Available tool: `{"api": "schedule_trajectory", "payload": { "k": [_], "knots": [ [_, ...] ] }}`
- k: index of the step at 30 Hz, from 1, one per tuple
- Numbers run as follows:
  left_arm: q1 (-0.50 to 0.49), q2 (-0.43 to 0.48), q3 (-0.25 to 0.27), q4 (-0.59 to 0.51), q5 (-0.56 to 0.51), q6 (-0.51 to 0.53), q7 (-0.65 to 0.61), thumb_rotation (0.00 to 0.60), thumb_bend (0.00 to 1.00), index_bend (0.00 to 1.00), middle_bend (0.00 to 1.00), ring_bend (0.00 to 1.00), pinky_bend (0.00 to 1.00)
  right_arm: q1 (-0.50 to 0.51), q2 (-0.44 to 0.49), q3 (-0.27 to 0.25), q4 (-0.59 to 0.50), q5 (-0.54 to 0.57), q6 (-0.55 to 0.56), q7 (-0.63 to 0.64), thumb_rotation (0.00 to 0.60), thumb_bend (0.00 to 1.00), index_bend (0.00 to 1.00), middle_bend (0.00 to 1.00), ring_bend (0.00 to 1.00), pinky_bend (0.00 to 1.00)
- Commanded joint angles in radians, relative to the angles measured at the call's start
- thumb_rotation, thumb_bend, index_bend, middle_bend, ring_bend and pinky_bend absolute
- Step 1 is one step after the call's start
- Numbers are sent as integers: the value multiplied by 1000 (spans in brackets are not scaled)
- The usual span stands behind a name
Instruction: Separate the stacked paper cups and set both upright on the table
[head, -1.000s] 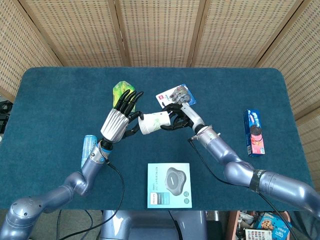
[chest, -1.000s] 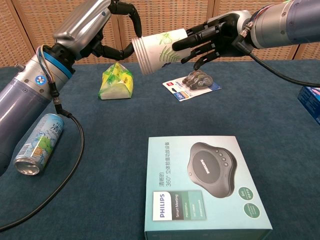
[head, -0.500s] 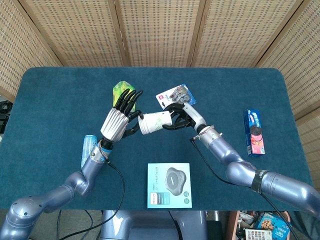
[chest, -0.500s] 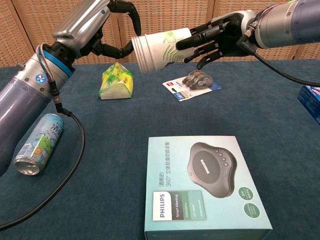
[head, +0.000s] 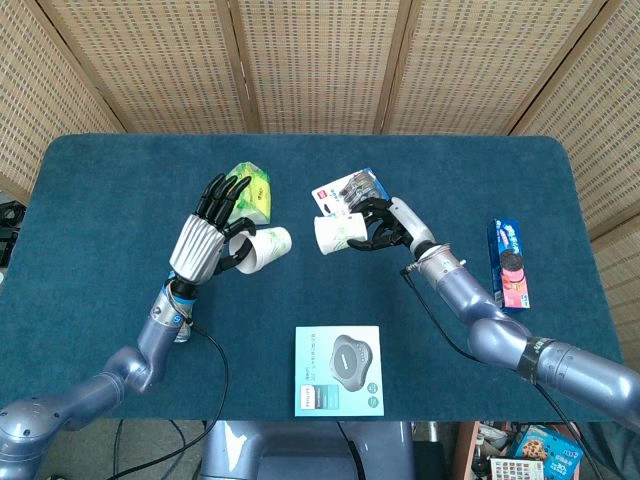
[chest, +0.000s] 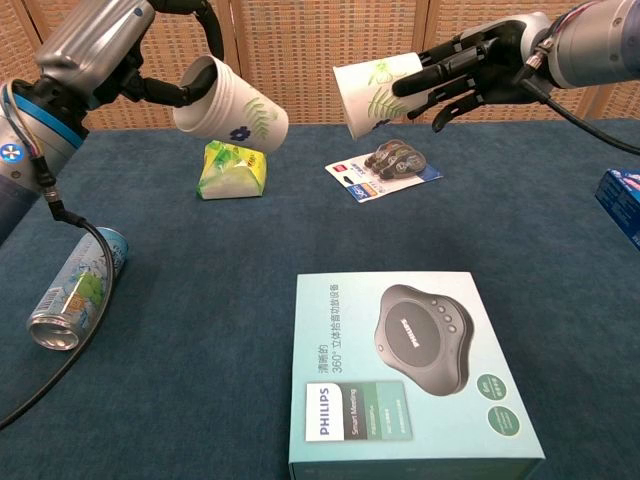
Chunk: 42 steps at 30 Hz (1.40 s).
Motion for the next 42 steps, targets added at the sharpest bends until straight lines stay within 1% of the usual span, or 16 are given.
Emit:
{"api": "schedule_trajectory", "payload": {
  "k": [1,5,7,10,15,17,21,26,27,29,30,31,32,33,36,42],
  "knots": [
    [17,29,12,-6,4,7,-5,600,581,703,41,0,0,-8,6,-5,11,-11,0,-3,600,484,530,562,445,598],
    [45,100,36,-31,1,-24,6,600,581,703,41,0,0,-17,7,-42,36,-71,43,-62,600,484,533,565,446,598],
    [66,175,59,-64,-21,-100,5,600,581,703,38,0,0,-17,-1,-94,65,-139,96,-150,600,484,533,565,446,598],
    [72,267,78,-150,-38,-185,15,600,581,703,7,0,0,-21,-23,-134,92,-193,156,-221,600,484,533,565,446,598],
    [63,427,91,-331,-123,-399,48,600,581,703,0,0,0,-25,-68,-193,152,-277,237,-335,600,484,533,565,446,598],
    [48,489,89,-396,-200,-534,80,600,581,703,0,0,0,-24,-95,-231,197,-332,276,-410,600,484,533,565,446,598],
    [31,527,74,-456,-308,-670,126,600,582,703,0,0,0,-30,-133,-256,243,-377,310,-462,600,484,533,565,446,598],
    [23,503,70,-433,-378,-741,168,600,581,703,0,0,0,-36,-143,-267,263,-402,309,-489,600,484,533,547,446,597],
    [23,497,68,-428,-385,-746,171,600,582,677,0,0,0,-37,-141,-271,262,-407,307,-495,600,460,506,508,436,574],
    [25,485,62,-417,-395,-744,170,600,575,486,0,0,0,-39,-131,-281,257,-412,303,-523,600,283,324,326,333,451],
    [25,483,60,-415,-396,-742,169,600,535,287,0,0,0,-40,-129,-280,253,-409,303,-530,600,139,167,177,215,341],
    [26,480,56,-414,-397,-739,167,600,492,170,0,0,0,-40,-124,-283,249,-406,304,-550,600,41,56,63,102,246],
    [27,480,54,-415,-398,-737,166,600,414,48,0,0,0,-41,-121,-284,244,-404,312,-572,600,12,17,19,48,200],
    [28,481,51,-417,-397,-735,165,600,343,1,0,0,0,-43,-119,-283,239,-404,327,-593,600,0,0,0,7,152],
    [29,496,42,-440,-399,-730,170,600,286,0,0,0,0,-54,-106,-276,207,-396,368,-640,600,0,0,0,0,99],
    [56,554,22,-522,-390,-670,172,600,272,0,0,0,0,-98,-26,-270,76,-414,440,-673,600,0,0,0,0,80]
  ]
}}
